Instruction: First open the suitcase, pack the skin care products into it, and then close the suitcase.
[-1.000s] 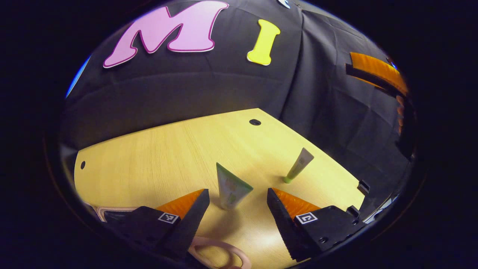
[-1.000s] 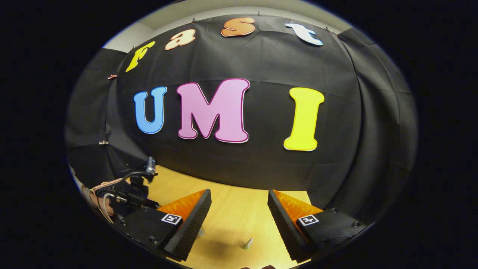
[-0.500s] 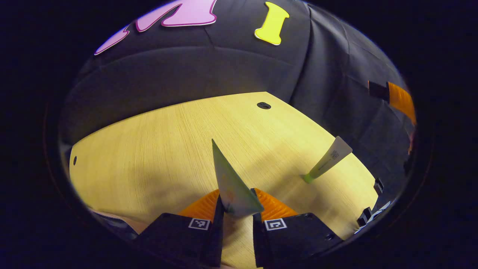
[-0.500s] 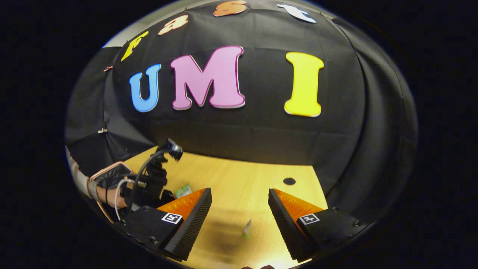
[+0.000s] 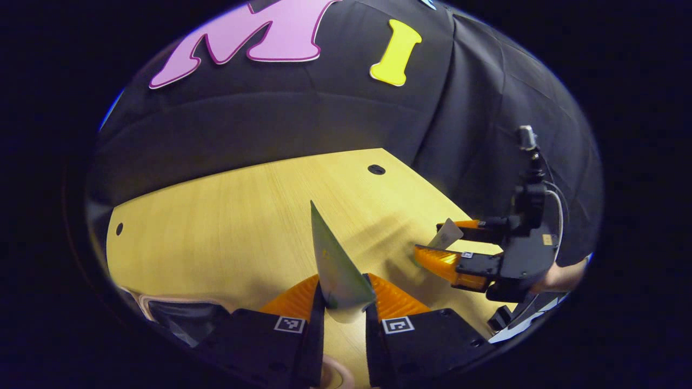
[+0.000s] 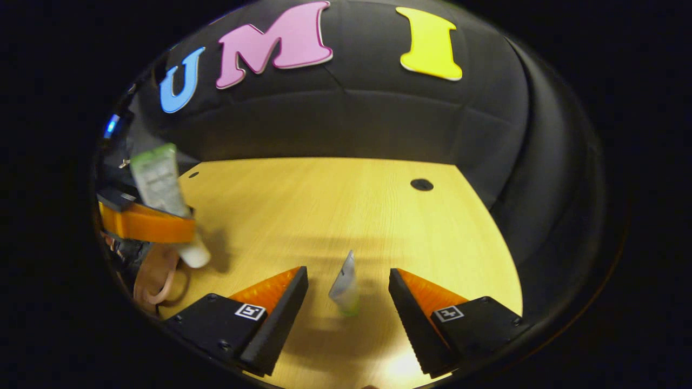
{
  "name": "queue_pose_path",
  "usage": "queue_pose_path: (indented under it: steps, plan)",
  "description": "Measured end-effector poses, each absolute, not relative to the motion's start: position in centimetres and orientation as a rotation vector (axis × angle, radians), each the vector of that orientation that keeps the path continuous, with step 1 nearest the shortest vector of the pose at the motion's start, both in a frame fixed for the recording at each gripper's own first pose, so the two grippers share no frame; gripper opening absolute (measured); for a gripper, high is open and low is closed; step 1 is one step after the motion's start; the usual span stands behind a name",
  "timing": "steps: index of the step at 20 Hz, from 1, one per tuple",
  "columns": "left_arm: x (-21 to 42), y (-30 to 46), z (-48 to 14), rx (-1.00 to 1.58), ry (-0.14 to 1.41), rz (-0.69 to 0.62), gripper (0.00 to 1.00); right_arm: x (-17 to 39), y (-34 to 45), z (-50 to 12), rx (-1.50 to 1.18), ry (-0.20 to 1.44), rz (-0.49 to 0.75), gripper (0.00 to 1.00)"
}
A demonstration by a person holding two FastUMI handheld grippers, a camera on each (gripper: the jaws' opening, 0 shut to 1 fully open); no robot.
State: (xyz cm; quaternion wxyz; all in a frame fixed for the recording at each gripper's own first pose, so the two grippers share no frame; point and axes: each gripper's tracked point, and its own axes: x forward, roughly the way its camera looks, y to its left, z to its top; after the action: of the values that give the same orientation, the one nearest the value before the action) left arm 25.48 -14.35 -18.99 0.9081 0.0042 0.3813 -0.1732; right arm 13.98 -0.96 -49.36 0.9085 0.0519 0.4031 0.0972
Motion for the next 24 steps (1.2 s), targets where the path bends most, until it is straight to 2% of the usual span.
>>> queue_pose_path:
  steps: [1, 3, 4, 5, 9, 12, 13, 14, 16, 19, 21, 23, 24]
  plan:
    - [24.9, -13.4, -18.2, 0.006, 0.789, -0.343, 0.37, 14.9, -1.6, -49.2, 0.114, 0.810, 0.138, 0.72]
    - [23.3, -10.9, -17.0, 0.002, 0.802, -0.309, 0.37, 15.7, -0.2, -48.4, 0.190, 0.805, 0.132, 0.22]
    - [21.8, -9.0, -16.5, 0.005, 0.819, -0.286, 0.41, 15.9, 0.5, -47.6, 0.222, 0.798, 0.142, 0.17]
    - [20.6, -7.2, -16.2, 0.012, 0.843, -0.262, 0.37, 15.7, 1.3, -46.9, 0.233, 0.789, 0.159, 0.22]
    - [13.8, 1.7, -16.5, 0.016, 1.003, -0.151, 0.37, 13.6, 5.7, -41.4, 0.223, 0.738, 0.277, 0.21]
    - [8.6, 6.9, -19.6, -0.031, 1.200, -0.064, 0.37, 11.5, 10.1, -37.6, 0.216, 0.708, 0.371, 0.21]
    - [7.0, 7.9, -21.2, -0.051, 1.274, -0.034, 0.41, 10.9, 11.7, -36.4, 0.217, 0.700, 0.399, 0.21]
    - [5.8, 8.6, -22.6, -0.071, 1.344, -0.015, 0.37, 10.4, 13.4, -35.4, 0.218, 0.694, 0.427, 0.21]
    - [4.5, 9.0, -24.8, -0.100, 1.426, 0.001, 0.37, 9.5, 16.9, -33.8, 0.229, 0.685, 0.474, 0.22]
    - [3.5, 9.0, -26.7, -0.100, 1.477, 0.037, 0.41, 7.0, 22.7, -33.2, 0.255, 0.736, 0.531, 0.21]
    - [3.9, 8.9, -27.3, -0.147, 1.451, 0.035, 0.39, 5.6, 26.2, -34.1, 0.269, 0.817, 0.536, 0.21]
    - [4.4, 8.8, -27.4, -0.163, 1.408, 0.010, 0.41, 3.6, 29.6, -35.6, 0.283, 0.923, 0.549, 0.21]
    - [5.2, 8.3, -26.8, -0.165, 1.363, -0.020, 0.46, 2.6, 31.2, -36.9, 0.301, 0.993, 0.559, 0.21]
